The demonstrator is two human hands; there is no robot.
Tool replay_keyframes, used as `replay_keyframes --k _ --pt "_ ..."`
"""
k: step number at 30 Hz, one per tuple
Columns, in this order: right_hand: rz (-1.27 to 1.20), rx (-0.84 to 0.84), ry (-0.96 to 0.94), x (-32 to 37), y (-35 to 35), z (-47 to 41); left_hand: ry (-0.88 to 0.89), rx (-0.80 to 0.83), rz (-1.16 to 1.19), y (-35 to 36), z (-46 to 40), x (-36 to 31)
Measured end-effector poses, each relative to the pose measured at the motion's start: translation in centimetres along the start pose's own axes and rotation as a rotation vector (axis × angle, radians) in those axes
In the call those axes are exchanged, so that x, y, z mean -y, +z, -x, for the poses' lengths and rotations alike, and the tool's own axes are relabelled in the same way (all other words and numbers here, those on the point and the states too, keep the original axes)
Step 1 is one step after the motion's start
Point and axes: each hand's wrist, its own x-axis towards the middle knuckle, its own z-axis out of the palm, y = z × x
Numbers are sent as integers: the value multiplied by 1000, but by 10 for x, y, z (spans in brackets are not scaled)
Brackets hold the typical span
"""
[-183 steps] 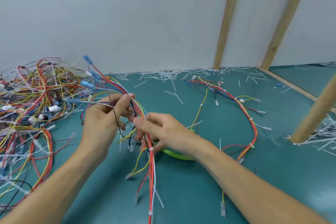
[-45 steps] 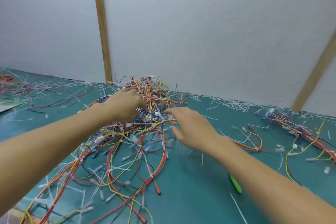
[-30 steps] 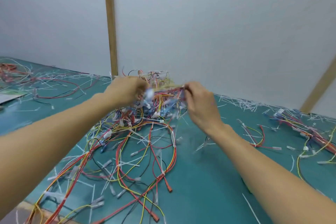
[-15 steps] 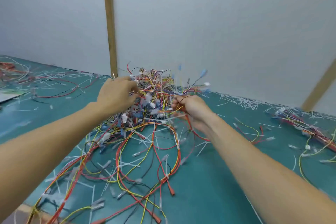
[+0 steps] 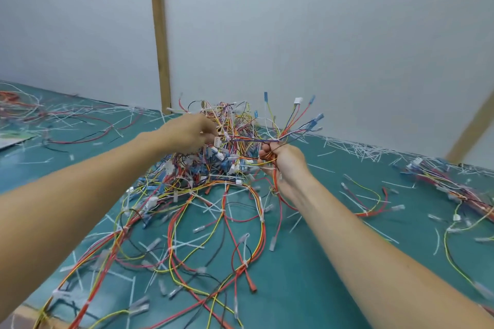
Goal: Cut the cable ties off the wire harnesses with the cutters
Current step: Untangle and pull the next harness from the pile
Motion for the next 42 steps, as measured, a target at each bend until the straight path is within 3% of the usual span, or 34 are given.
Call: replay_keyframes --k 7,15,21,26,28,30,31,33,35,37,39,40,42 --pt "108 -1 -50 -5 1 -6 -45 142 300 -11 7 21" --pt "106 21 -46 -9 4 -7 44 88 376 -13 10 21" --pt "22 -6 9 -4 6 -11 -23 -172 463 -7 7 17" --pt "49 224 95 11 5 -7 -143 -350 520 -32 2 -1" --pt "16 289 25 25 5 -7 -85 -546 644 -56 -1 -15" --pt "-176 228 -62 39 6 -6 42 -688 812 -67 -4 -34" --pt "-237 178 -106 44 7 -6 84 -649 802 -68 -6 -47" --pt "-117 137 -155 45 8 -3 93 -422 585 -56 -11 -70" --pt "-44 133 -137 41 -1 0 78 -417 577 -45 -16 -73" --pt "-192 138 -72 46 -13 2 63 -447 662 -42 -15 -69" --pt "-321 188 14 57 -32 3 99 -262 590 -32 -12 -70" --pt "-400 207 29 62 -41 4 125 -240 585 -27 -12 -69" --pt "-605 232 2 68 -56 2 60 -406 516 -26 -12 -60"
